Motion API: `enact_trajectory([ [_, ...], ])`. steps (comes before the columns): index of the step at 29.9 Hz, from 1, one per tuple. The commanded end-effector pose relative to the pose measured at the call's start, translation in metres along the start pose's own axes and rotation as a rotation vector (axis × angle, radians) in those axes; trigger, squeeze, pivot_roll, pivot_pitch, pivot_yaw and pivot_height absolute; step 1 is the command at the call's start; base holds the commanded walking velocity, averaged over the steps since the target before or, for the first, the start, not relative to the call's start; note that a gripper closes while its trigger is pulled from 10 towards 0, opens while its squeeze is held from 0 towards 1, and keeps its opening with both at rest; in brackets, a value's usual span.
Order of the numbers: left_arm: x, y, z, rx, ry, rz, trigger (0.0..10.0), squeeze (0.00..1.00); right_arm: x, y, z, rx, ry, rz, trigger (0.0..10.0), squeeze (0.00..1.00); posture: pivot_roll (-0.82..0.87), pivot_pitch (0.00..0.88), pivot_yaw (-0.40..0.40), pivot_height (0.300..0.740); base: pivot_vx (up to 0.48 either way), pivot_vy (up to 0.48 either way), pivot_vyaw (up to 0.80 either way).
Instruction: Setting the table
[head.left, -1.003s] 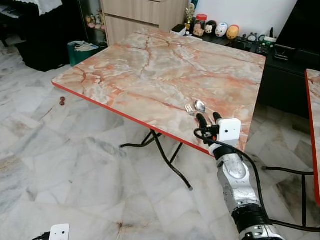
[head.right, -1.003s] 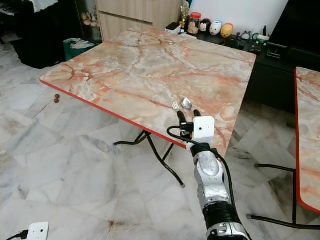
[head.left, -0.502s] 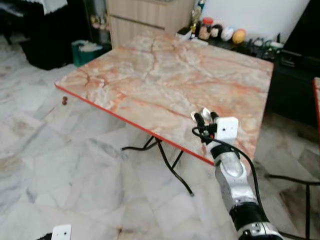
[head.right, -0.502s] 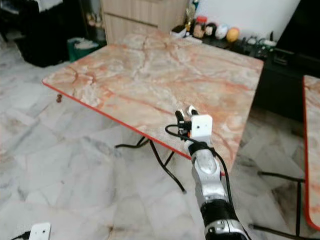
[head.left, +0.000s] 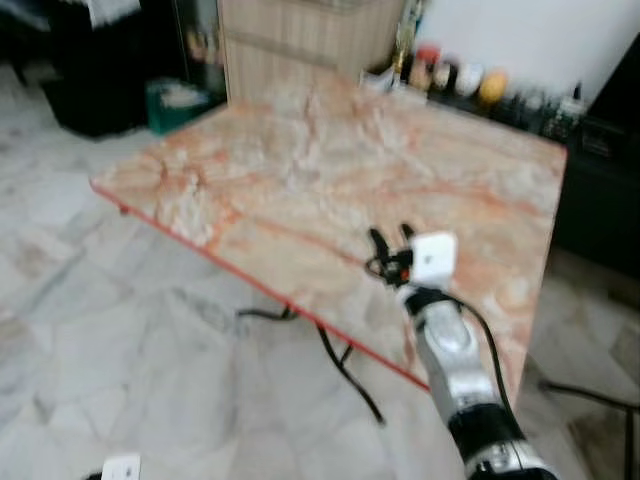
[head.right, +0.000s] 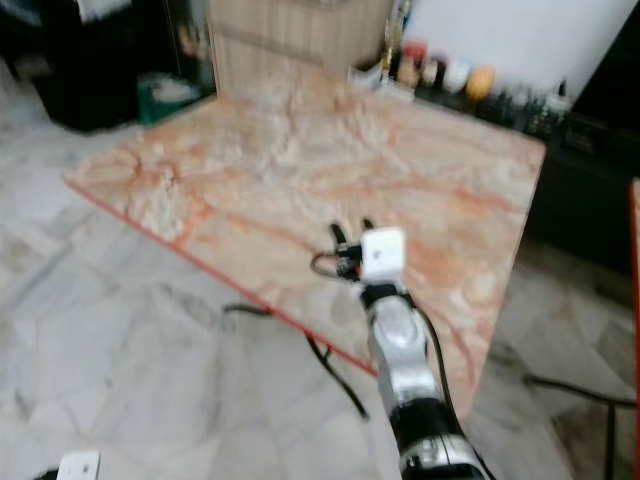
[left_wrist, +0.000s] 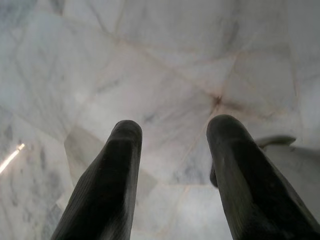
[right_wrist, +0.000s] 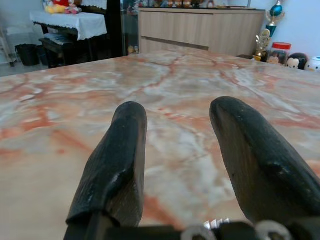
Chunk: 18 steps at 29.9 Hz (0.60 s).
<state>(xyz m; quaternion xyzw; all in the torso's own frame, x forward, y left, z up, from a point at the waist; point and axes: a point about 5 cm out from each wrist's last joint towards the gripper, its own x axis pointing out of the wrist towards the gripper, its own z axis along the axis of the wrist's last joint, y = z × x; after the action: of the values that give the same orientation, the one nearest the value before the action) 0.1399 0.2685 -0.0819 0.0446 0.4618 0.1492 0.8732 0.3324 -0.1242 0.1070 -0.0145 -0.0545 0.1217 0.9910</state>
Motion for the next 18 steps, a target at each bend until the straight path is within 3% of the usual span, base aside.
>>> enact_trajectory([
  [1, -0.001, -0.006, -0.005, -0.001, 0.02, -0.019, 10.0, 0.0, -0.005, -0.013, -0.004, -0.019, 0.039, -0.019, 10.0, 0.0, 0.0, 0.0, -0.062, 0.74, 0.0, 0.0, 0.0],
  [6, -0.001, -0.003, -0.005, 0.004, 0.02, -0.014, 10.0, 0.0, -0.006, -0.014, -0.011, -0.062, 0.158, 0.016, 10.0, 0.0, 0.0, 0.0, -0.06, 0.74, 0.0, 0.0, 0.0],
  [8, -0.001, -0.001, -0.005, 0.006, 0.019, -0.014, 10.0, 0.0, -0.008, -0.013, -0.014, -0.061, 0.26, 0.07, 10.0, 0.0, 0.0, 0.0, -0.055, 0.74, 0.0, 0.0, 0.0],
  [11, -0.001, 0.0, -0.005, 0.007, 0.02, -0.014, 10.0, 0.0, -0.01, -0.014, -0.014, -0.065, 0.284, 0.072, 10.0, 0.0, 0.0, 0.0, -0.054, 0.74, 0.0, 0.0, 0.0],
  [15, -0.001, 0.001, -0.006, 0.012, 0.024, -0.019, 10.0, 0.0, -0.018, -0.019, -0.012, -0.005, 0.373, 0.049, 10.0, 0.0, -0.01, 0.0, -0.051, 0.74, 0.0, 0.0, 0.0],
  [16, -0.001, 0.001, -0.007, 0.016, 0.026, -0.021, 10.0, 0.0, -0.025, -0.021, -0.014, 0.035, 0.444, 0.032, 10.0, 0.0, -0.01, 0.0, -0.05, 0.74, 0.0, 0.0, 0.0],
  [18, -0.002, 0.001, -0.007, 0.021, 0.028, -0.022, 10.0, 0.0, -0.031, -0.02, -0.015, 0.091, 0.48, 0.026, 10.0, 0.0, -0.01, 0.0, -0.05, 0.74, 0.0, 0.0, 0.0],
])
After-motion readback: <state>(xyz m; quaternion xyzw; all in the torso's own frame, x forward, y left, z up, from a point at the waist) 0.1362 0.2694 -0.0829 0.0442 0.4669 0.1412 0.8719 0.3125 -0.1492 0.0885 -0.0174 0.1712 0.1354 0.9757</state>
